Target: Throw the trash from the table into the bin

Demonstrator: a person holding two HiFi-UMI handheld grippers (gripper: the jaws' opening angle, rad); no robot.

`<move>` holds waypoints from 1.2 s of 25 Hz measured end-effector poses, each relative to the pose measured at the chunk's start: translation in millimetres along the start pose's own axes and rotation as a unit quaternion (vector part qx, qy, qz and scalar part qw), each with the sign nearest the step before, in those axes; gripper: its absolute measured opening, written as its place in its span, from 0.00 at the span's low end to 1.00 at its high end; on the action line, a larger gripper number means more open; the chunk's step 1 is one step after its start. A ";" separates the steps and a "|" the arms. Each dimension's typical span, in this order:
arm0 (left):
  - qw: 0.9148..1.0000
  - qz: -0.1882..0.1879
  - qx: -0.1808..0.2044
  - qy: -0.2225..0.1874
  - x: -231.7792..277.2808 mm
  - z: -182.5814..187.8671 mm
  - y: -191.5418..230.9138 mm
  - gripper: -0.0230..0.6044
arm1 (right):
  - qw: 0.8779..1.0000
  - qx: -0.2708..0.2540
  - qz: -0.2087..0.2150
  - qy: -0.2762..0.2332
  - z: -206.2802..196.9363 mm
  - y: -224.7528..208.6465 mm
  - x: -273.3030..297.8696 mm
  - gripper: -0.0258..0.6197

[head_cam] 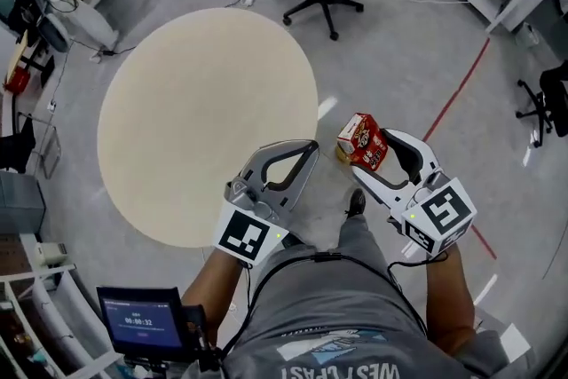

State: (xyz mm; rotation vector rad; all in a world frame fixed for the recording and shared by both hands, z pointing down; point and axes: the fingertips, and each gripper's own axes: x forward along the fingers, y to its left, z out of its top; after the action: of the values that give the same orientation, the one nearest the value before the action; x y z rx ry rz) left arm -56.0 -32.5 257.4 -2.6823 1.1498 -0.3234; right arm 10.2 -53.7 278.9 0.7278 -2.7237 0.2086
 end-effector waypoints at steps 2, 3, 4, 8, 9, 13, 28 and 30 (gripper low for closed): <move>1.000 -0.020 -0.002 0.007 21.9 -14.2 -8.2 0.10 | 1.000 0.016 -0.008 0.010 -19.8 -14.8 -1.1 0.52; 0.999 -0.031 -0.004 0.010 43.4 -20.7 -15.7 0.10 | 1.000 0.025 -0.011 0.015 -32.2 -31.2 -6.1 0.52; 0.999 -0.042 -0.007 0.015 71.0 -28.0 -24.6 0.10 | 0.999 0.034 -0.013 0.019 -46.4 -53.1 -13.1 0.52; 0.997 -0.070 -0.022 0.034 183.5 -70.8 -51.2 0.10 | 0.996 0.072 -0.025 0.038 -108.5 -145.6 -29.3 0.52; 0.996 -0.075 -0.026 0.038 202.1 -84.4 -54.4 0.10 | 0.996 0.080 -0.026 0.042 -123.7 -160.5 -27.2 0.52; 0.994 -0.088 -0.035 0.055 238.7 -136.7 -66.3 0.10 | 0.992 0.108 -0.030 0.060 -182.1 -186.3 -11.5 0.52; 0.981 -0.091 -0.131 0.108 351.8 -360.3 -101.7 0.10 | 0.973 0.191 -0.033 0.128 -406.7 -283.2 64.6 0.52; 0.979 -0.088 -0.143 0.117 368.0 -391.6 -105.9 0.10 | 0.970 0.199 -0.031 0.134 -438.3 -298.1 78.2 0.52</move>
State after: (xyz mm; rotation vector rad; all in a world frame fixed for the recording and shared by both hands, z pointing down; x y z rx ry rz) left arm 154.8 -269.2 704.1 -3.0770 1.0923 -0.5545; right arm 211.4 -250.4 734.8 0.8175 -2.4198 0.7950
